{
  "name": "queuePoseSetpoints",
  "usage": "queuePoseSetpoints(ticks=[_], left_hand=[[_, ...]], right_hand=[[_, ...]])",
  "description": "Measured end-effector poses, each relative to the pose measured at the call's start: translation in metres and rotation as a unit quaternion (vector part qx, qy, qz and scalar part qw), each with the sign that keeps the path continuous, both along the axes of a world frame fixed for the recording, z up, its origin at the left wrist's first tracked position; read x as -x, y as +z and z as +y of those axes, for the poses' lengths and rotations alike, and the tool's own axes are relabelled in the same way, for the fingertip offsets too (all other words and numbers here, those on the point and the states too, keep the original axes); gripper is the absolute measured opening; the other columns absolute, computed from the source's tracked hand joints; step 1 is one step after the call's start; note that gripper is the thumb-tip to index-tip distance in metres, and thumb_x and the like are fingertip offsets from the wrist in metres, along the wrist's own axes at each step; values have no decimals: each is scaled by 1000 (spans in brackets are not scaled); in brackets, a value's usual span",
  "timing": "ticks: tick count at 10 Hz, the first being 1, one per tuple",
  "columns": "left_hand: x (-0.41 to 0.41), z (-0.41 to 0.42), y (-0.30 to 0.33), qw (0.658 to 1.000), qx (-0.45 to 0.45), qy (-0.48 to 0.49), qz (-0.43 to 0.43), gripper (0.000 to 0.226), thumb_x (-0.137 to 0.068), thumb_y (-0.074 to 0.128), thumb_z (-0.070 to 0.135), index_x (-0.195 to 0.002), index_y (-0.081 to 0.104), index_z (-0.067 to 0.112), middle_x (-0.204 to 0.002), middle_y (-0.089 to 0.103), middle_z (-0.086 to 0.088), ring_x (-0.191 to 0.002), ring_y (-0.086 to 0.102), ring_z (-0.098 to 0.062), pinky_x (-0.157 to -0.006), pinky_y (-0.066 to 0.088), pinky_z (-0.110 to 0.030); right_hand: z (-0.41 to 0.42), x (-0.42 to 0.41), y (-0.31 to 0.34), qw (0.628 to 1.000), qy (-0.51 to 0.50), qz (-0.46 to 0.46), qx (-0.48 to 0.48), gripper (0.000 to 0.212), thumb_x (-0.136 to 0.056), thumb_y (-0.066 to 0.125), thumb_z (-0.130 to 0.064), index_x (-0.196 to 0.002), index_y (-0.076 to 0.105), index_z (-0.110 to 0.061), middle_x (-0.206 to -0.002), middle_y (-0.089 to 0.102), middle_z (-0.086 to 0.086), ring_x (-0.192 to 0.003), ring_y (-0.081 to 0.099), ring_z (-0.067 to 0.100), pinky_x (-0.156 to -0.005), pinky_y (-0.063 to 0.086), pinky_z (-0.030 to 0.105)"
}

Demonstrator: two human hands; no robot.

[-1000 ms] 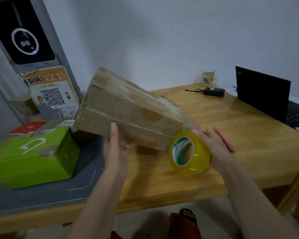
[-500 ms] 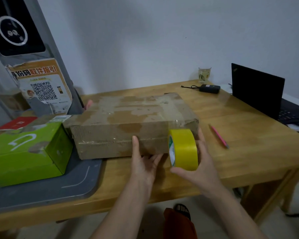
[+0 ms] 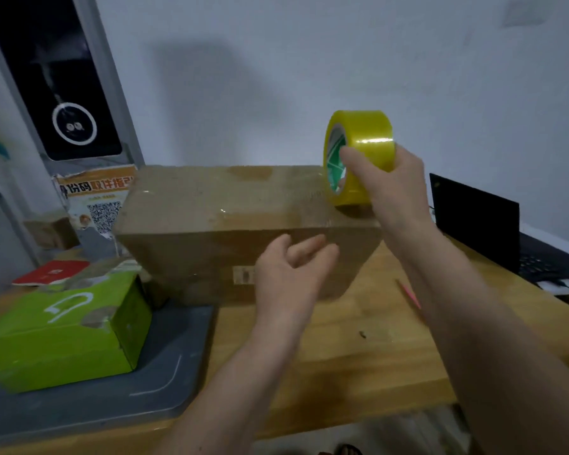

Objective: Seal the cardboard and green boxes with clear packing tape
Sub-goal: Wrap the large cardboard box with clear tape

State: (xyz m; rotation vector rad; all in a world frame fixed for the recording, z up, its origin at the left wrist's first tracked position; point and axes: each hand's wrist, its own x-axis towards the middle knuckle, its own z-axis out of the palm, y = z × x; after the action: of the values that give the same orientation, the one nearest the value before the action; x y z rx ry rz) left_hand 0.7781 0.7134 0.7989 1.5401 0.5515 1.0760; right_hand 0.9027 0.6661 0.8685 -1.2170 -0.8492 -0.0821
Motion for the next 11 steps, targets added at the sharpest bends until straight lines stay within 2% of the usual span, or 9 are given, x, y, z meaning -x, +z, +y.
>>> queuePoseSetpoints(ticks=[1,2,3,5,6,8,9,10,11], left_hand=[[2,36,3,781,-539,237,206,70,-64,88,34,-127,58,24,-123,57,-2,-112,48,-17,-95,45,-36],[-8,69,38,661,-559,222,448,116,-64,79,63,-153,16,22,-158,17,-15,-147,11,-35,-117,7,-59],[-29,99,83,615,-533,129,566,137,-58,68,82,-155,-9,24,-162,5,-16,-149,5,-39,-116,1,-65],[-63,118,111,610,-494,6,620,138,-44,73,83,-153,-1,40,-145,31,-11,-135,30,-36,-109,34,-54],[-76,120,115,649,-426,-21,630,143,-33,69,85,-153,8,38,-148,30,-11,-137,30,-34,-107,37,-55],[-95,133,101,726,-382,-54,570,129,-59,70,78,-154,-7,38,-156,34,-3,-140,34,-30,-113,31,-51],[-97,146,105,744,-337,-75,571,123,-64,72,72,-154,-7,42,-159,28,-1,-144,27,-30,-115,28,-49],[-101,149,106,752,-326,-108,562,118,-66,76,65,-152,-3,47,-159,27,1,-143,29,-28,-114,29,-46],[-101,150,107,771,-305,-142,541,122,-55,82,64,-150,7,52,-153,37,4,-134,42,-25,-111,36,-44]], right_hand=[[5,-6,8,997,17,76,3,15,-84,72,-26,-75,61,-20,-70,61,-7,-54,57,-1,-53,48,18],[7,-6,11,997,31,66,30,13,-85,71,-25,-77,62,-20,-72,63,-7,-57,59,-2,-53,48,16],[10,-9,15,996,24,72,38,12,-85,70,-26,-79,62,-20,-75,63,-6,-62,60,2,-53,48,17],[24,-26,35,995,16,83,49,11,-83,71,-24,-85,64,-16,-79,65,-1,-66,61,8,-51,49,16],[33,-36,41,994,4,83,65,12,-83,72,-24,-81,63,-16,-80,65,0,-70,61,12,-60,50,23],[56,-39,42,992,-11,113,56,22,-79,77,-27,-69,60,-18,-66,60,-4,-56,57,6,-48,45,15],[47,-39,44,991,-18,128,38,25,-75,79,-32,-68,61,-17,-64,61,-2,-55,60,9,-53,49,23],[33,-41,45,993,-10,108,49,24,-77,78,-33,-70,62,-16,-63,62,-2,-46,59,4,-46,47,18],[26,-42,53,989,-19,90,114,33,-74,79,-40,-77,61,-13,-74,63,4,-60,62,15,-58,51,26]])
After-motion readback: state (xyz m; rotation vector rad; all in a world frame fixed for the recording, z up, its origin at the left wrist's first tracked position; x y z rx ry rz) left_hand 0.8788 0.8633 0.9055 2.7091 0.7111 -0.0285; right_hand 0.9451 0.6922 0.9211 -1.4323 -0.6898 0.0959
